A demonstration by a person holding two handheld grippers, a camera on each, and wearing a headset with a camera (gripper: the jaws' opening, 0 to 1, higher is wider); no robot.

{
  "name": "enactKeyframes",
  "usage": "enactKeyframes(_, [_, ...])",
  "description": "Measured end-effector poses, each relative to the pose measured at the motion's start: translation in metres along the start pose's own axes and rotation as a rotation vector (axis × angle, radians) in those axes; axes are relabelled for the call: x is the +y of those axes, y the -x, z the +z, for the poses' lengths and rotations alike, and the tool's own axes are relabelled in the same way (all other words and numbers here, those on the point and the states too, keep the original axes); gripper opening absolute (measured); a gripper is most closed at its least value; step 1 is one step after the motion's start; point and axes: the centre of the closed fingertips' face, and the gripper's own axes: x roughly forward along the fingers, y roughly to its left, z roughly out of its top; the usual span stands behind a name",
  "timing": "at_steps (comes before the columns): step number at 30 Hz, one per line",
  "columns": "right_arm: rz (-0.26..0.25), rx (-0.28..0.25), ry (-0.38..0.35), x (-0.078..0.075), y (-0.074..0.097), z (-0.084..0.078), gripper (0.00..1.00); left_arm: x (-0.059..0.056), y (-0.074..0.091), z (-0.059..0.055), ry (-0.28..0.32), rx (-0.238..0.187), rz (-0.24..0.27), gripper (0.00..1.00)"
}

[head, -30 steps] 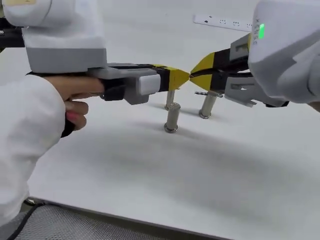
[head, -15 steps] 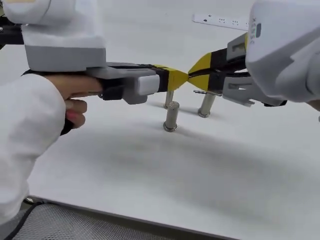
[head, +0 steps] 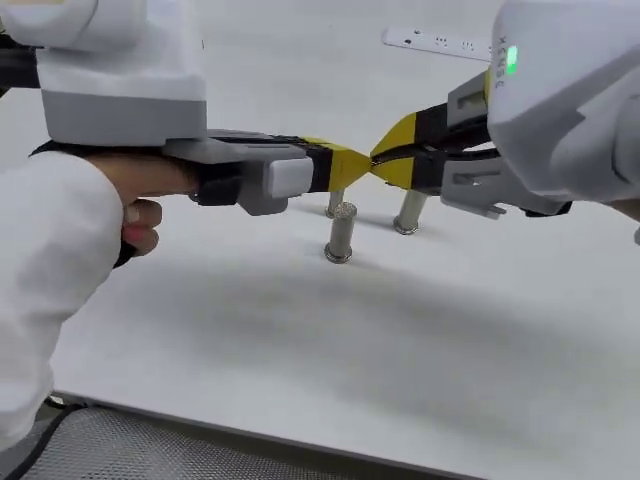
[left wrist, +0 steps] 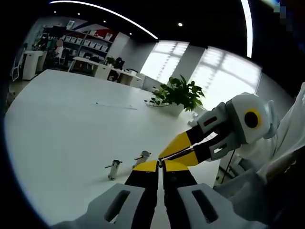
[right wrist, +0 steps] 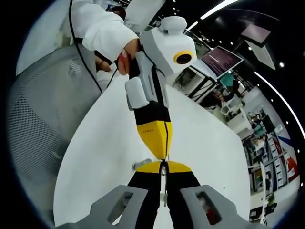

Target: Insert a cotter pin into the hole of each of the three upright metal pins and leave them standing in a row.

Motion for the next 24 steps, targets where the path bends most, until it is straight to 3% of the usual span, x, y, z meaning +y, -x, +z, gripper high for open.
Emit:
enactKeyframes(4, [-0.003, -0.010, 0.010, 0.000, 0.000, 0.000, 0.00, 0.000, 0.001, 0.000, 0.000, -0.001, 0.001, 0.00])
enactKeyframes(9, [-0.006, -0.010, -0.038, -0.001, 0.001, -0.004, 0.04, 0.003, 0.005, -0.003, -0.013, 0.012, 0.014, 0.00])
enactKeyframes(11, [0.005, -0.014, -0.070, 0.000, 0.003, -0.008, 0.11, 0.004, 0.007, -0.005, -0.020, 0.024, 0.021, 0.00])
enactKeyframes(18, [0.045, -0.017, -0.169, 0.007, 0.006, -0.018, 0.13, 0.006, 0.014, -0.012, -0.072, 0.049, 0.040, 0.00])
enactKeyframes(21, [0.063, -0.035, -0.209, 0.010, 0.008, -0.018, 0.15, 0.006, 0.016, -0.014, -0.112, 0.061, 0.037, 0.00])
enactKeyframes(24, [0.094, -0.089, -0.310, 0.013, 0.009, -0.015, 0.16, 0.002, 0.016, -0.013, -0.136, 0.059, 0.026, 0.00])
